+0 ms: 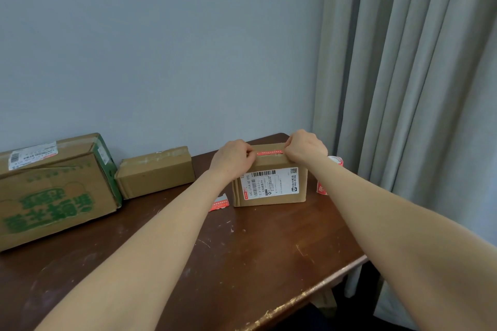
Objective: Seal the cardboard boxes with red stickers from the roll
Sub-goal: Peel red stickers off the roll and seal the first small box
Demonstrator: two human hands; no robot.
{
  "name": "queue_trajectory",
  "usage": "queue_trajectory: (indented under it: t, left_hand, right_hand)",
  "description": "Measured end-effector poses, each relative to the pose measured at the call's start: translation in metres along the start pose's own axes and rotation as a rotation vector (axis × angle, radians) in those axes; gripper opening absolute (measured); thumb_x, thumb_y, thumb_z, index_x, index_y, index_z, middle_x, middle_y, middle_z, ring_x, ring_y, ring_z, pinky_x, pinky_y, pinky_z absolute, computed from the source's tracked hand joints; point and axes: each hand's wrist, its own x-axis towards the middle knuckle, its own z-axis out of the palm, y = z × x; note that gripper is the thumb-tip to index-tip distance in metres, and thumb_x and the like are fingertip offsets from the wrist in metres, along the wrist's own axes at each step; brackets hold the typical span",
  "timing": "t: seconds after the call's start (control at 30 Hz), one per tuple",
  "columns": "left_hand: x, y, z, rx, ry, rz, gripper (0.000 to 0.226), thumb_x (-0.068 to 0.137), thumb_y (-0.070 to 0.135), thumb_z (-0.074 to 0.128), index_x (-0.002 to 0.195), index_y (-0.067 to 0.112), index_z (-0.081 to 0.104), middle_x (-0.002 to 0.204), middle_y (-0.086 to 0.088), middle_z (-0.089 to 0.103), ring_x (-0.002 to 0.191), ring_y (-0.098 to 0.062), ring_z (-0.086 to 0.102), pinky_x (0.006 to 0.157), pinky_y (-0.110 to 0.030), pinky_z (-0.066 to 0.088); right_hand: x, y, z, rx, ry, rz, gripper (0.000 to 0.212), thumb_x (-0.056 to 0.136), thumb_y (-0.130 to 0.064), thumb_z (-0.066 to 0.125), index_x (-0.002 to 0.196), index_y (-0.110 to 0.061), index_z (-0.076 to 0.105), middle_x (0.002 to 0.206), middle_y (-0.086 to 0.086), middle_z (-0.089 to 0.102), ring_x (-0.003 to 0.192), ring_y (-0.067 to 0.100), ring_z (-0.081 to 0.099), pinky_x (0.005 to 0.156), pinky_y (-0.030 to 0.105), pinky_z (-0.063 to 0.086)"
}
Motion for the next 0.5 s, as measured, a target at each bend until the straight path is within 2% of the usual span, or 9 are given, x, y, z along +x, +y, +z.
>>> queue_trajectory:
  t: [0.1,0.2,0.33,0.5]
  left_hand:
    - [0.000,-0.001,-0.002,-0.042,0.123,-0.030,0.028,0.097,0.023,0.049,0.120,0.014,0.063,0.116,-0.002,0.062,0.104,-0.017,0.059,0.085,-0.031,0.050]
    - [0.001,0.002,0.000,0.074,0.101,-0.020,0.031,0.099,0.021,0.044,0.124,0.018,0.062,0.122,-0.002,0.056,0.112,-0.019,0.052,0.087,-0.034,0.049]
    - [0.001,0.000,0.007,0.196,0.009,-0.066,0.037,0.100,0.019,0.035,0.124,0.018,0.062,0.120,-0.006,0.052,0.111,-0.023,0.046,0.089,-0.037,0.046]
    - [0.002,-0.002,0.009,0.203,-0.002,-0.115,0.038,0.099,0.021,0.034,0.125,0.016,0.061,0.120,-0.006,0.052,0.110,-0.022,0.046,0.088,-0.036,0.043]
  right_hand:
    - [-0.002,0.003,-0.001,-0.035,0.051,-0.150,0.032,0.092,-0.015,0.047,0.116,-0.022,0.067,0.117,0.004,0.064,0.105,0.026,0.058,0.082,0.037,0.051]
    - [-0.009,0.004,-0.001,-0.154,0.043,-0.311,0.038,0.097,-0.018,0.039,0.126,-0.023,0.062,0.131,0.004,0.052,0.124,0.025,0.042,0.096,0.042,0.043]
    - [-0.015,0.007,0.004,-0.293,0.015,-0.316,0.039,0.098,-0.020,0.035,0.123,-0.022,0.065,0.127,0.009,0.047,0.121,0.029,0.040,0.096,0.042,0.038]
    - [-0.015,0.007,0.005,-0.265,-0.004,-0.287,0.038,0.098,-0.019,0.036,0.121,-0.022,0.066,0.126,0.009,0.049,0.121,0.029,0.041,0.097,0.042,0.037]
